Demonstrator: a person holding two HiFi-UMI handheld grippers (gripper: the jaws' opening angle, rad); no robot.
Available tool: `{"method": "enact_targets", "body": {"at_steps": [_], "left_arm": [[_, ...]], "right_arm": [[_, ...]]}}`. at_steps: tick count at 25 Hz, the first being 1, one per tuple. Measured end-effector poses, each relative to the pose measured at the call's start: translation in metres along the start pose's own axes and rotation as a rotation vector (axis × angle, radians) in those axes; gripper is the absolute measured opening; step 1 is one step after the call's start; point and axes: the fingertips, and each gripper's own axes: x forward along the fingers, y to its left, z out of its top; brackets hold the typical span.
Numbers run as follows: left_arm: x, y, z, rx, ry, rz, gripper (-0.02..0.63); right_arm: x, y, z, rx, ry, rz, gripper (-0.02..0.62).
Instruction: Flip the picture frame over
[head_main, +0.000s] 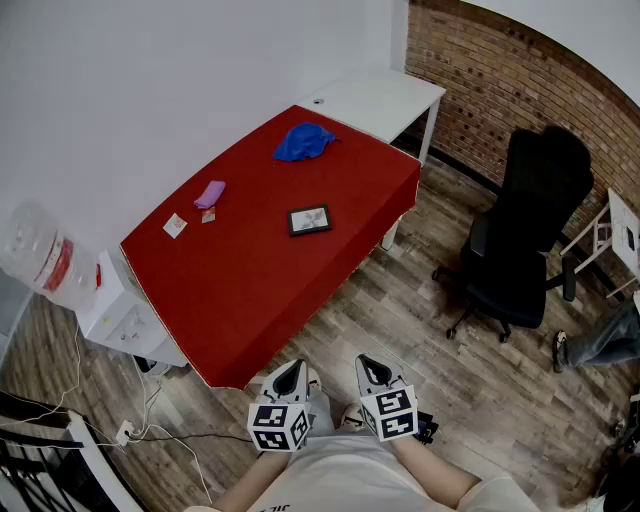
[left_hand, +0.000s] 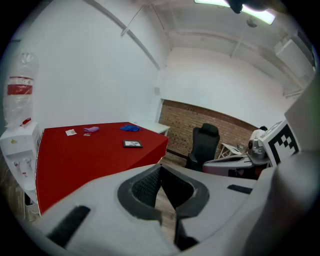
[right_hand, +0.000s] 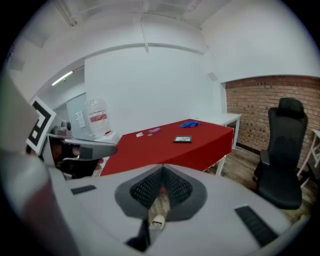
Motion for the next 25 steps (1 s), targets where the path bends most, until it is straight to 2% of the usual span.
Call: {"method": "enact_targets", "body": {"at_steps": [6, 10, 16, 25], "left_arm": [[0.035, 0.015, 0.008, -0.013, 0.01, -0.006, 0.005], [0.074, 0.038, 0.028, -0.008, 0.004, -0.019, 0.005], [0.138, 0.083, 0.075, 0.013, -0.005, -0.046, 0.005], [0.206, 0.163, 0.137, 0.047, 0.007, -0.088, 0.005]], "right_arm": [[0.033, -0.016, 0.013, 0.006, 0.007, 0.0, 0.005], [0.07, -0.034, 0.031, 0.002, 0.011, -0.018, 0.005], [0.136, -0.059, 0.078, 0.006, 0.004, -0.052, 0.005], [0.228, -0.071, 0.153, 0.024, -0.022, -0.099, 0.005]]}}
